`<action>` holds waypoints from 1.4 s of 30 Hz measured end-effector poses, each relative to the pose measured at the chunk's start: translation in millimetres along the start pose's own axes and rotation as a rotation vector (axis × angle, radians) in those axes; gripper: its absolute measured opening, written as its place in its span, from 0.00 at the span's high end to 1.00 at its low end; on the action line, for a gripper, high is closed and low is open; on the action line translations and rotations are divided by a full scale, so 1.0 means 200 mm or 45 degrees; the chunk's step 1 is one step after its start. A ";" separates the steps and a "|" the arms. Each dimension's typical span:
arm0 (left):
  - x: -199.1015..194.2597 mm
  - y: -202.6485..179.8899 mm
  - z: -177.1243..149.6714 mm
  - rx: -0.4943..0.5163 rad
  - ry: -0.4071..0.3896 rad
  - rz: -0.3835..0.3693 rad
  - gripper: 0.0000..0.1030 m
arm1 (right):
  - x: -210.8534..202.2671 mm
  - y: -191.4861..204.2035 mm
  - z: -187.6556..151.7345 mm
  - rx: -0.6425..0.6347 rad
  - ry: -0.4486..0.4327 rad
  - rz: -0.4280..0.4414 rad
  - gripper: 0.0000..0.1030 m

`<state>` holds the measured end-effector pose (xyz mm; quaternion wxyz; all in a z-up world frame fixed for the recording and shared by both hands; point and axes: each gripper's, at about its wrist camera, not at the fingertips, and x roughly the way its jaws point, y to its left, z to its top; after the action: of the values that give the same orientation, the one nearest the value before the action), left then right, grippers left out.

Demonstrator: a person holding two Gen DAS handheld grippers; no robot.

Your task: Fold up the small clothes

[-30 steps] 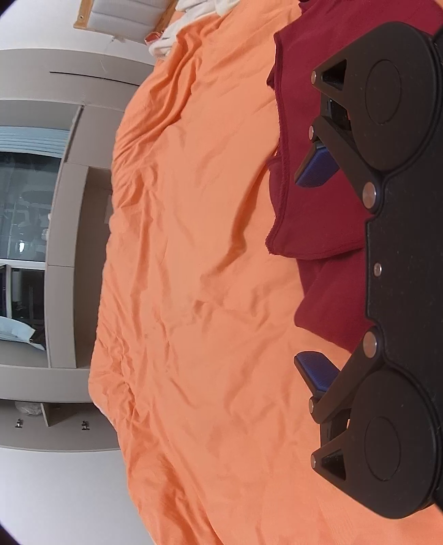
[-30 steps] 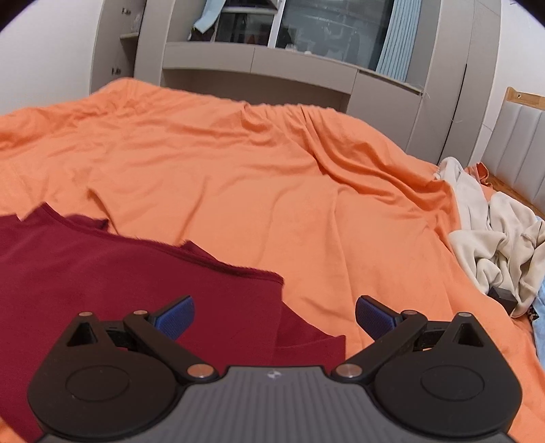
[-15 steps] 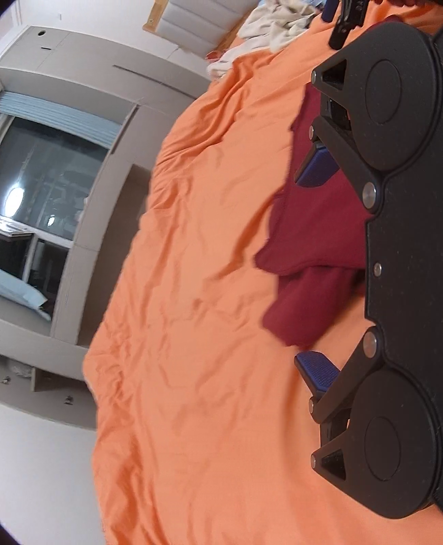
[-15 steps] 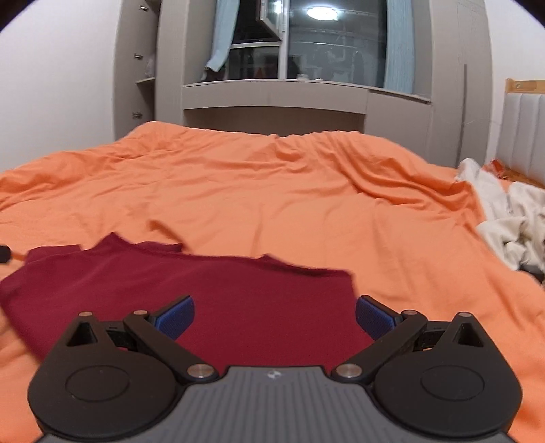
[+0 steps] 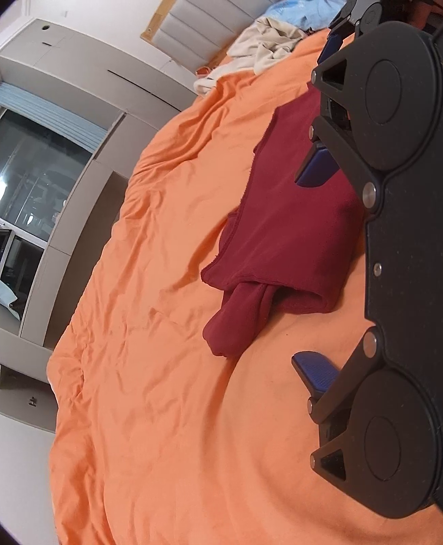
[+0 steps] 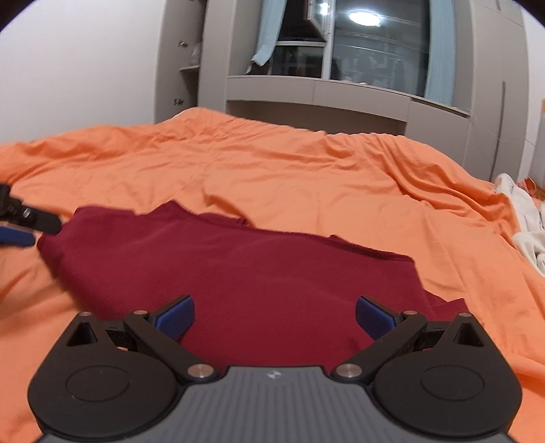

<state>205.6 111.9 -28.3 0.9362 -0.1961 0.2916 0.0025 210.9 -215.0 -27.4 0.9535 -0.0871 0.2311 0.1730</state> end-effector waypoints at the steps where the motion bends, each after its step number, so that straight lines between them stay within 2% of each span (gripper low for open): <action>1: 0.01 -0.01 0.00 0.008 0.004 0.007 0.01 | 0.01 0.03 -0.01 -0.026 0.006 0.000 0.00; 5: 0.03 -0.03 -0.01 0.044 0.017 0.037 0.01 | 0.06 0.13 -0.05 -0.146 0.069 -0.037 0.00; 7: 0.04 -0.04 0.00 0.066 0.023 0.048 0.01 | 0.07 0.16 -0.07 -0.160 0.067 -0.050 0.00; 29: 0.05 -0.09 -0.03 0.148 0.050 0.104 0.01 | 0.08 0.13 -0.08 -0.125 0.071 -0.033 0.00; 32: -0.02 -0.08 -0.08 0.077 0.031 0.051 0.01 | 0.08 0.13 -0.08 -0.122 0.071 -0.031 0.00; 36: -0.10 -0.08 -0.14 0.034 0.009 -0.084 0.01 | 0.08 0.13 -0.08 -0.122 0.073 -0.032 0.00; 39: -0.09 -0.06 -0.14 -0.029 0.031 -0.203 0.01 | 0.08 0.13 -0.08 -0.121 0.073 -0.031 0.00; 42: -0.03 -0.05 -0.12 -0.106 0.065 -0.240 0.01 | 0.08 0.13 -0.08 -0.121 0.073 -0.032 0.00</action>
<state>189.1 95.3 -39.1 0.9156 -0.2614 0.2951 -0.0785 208.1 -190.4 -51.4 0.9433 -0.1401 0.2487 0.1695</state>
